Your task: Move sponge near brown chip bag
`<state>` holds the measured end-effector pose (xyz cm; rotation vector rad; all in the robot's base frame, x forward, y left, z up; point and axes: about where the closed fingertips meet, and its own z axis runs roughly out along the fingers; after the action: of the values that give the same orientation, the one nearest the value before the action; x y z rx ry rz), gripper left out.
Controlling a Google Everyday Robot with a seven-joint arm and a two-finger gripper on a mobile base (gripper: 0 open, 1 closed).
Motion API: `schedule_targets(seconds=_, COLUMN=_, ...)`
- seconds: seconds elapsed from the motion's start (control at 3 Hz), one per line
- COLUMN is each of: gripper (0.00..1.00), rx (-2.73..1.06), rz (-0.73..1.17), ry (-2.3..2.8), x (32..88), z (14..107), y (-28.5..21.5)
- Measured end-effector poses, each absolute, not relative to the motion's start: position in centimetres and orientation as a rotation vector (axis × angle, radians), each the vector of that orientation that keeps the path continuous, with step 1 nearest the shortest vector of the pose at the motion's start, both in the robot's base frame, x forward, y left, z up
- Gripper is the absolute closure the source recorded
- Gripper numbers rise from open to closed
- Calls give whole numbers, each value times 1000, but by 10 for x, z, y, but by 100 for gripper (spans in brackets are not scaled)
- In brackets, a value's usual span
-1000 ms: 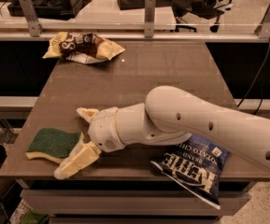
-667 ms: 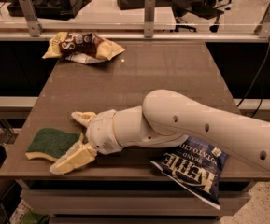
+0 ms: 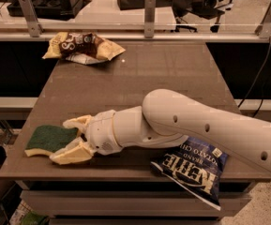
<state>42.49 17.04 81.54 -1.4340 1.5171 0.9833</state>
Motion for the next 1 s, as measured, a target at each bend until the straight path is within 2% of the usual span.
schedule_targets(seconds=0.33, gripper=87, rx=-1438, rz=983, ry=1515, x=424, z=816, y=172)
schedule_targets(seconds=0.67, gripper=100, rx=-1441, rz=983, ry=1512, x=423, z=817, y=173)
schedule_targets(seconds=1.0, gripper=100, rx=-1441, rz=983, ry=1512, x=423, z=817, y=173)
